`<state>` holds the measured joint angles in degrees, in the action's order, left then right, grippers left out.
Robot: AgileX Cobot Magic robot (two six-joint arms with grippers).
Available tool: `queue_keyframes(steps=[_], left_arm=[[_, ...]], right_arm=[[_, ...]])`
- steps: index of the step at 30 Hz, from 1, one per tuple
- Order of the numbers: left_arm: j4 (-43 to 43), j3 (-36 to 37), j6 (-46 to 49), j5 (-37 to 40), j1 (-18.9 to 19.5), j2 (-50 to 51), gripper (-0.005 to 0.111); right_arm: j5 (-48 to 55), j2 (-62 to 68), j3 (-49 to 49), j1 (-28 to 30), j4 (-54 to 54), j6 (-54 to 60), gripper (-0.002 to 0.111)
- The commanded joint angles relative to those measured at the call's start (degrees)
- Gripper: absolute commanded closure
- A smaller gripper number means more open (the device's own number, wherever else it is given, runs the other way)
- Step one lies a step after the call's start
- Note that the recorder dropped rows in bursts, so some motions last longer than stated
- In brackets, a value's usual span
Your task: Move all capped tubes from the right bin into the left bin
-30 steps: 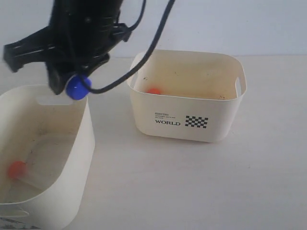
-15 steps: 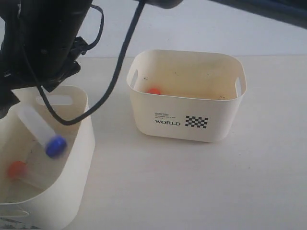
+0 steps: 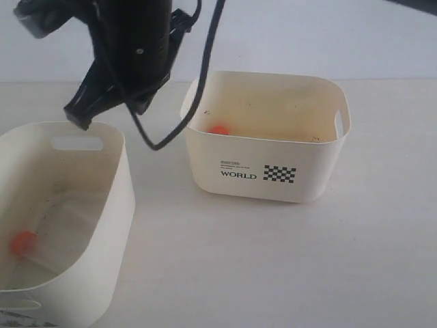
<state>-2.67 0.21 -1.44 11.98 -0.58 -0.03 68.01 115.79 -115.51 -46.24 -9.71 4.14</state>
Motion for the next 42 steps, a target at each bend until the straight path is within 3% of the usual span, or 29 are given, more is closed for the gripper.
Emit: queue_keyframes(steps=[1, 19, 23, 27, 35, 42], left_arm=[[-0.1, -0.2, -0.5, 0.0, 0.0, 0.0, 0.102], [-0.1, -0.2, -0.5, 0.0, 0.0, 0.0, 0.102], [-0.1, -0.2, -0.5, 0.0, 0.0, 0.0, 0.102], [-0.1, -0.2, -0.5, 0.0, 0.0, 0.0, 0.102], [-0.1, -0.2, -0.5, 0.0, 0.0, 0.0, 0.102], [-0.1, -0.2, -0.5, 0.0, 0.0, 0.0, 0.102]], right_arm=[[1.8, -2.3, -0.4, 5.1, 4.6, -3.6, 0.109], [1.2, 0.4, -0.4, 23.7, 13.0, -11.5, 0.109], [-6.5, 6.2, -0.4, 24.6, 17.8, -11.0, 0.109], [-2.6, 9.0, -0.4, 24.6, 18.3, -11.0, 0.109], [-7.7, 12.1, -0.4, 24.6, 24.6, -5.7, 0.109], [-7.4, 15.2, -0.4, 24.6, 24.8, -9.2, 0.104]])
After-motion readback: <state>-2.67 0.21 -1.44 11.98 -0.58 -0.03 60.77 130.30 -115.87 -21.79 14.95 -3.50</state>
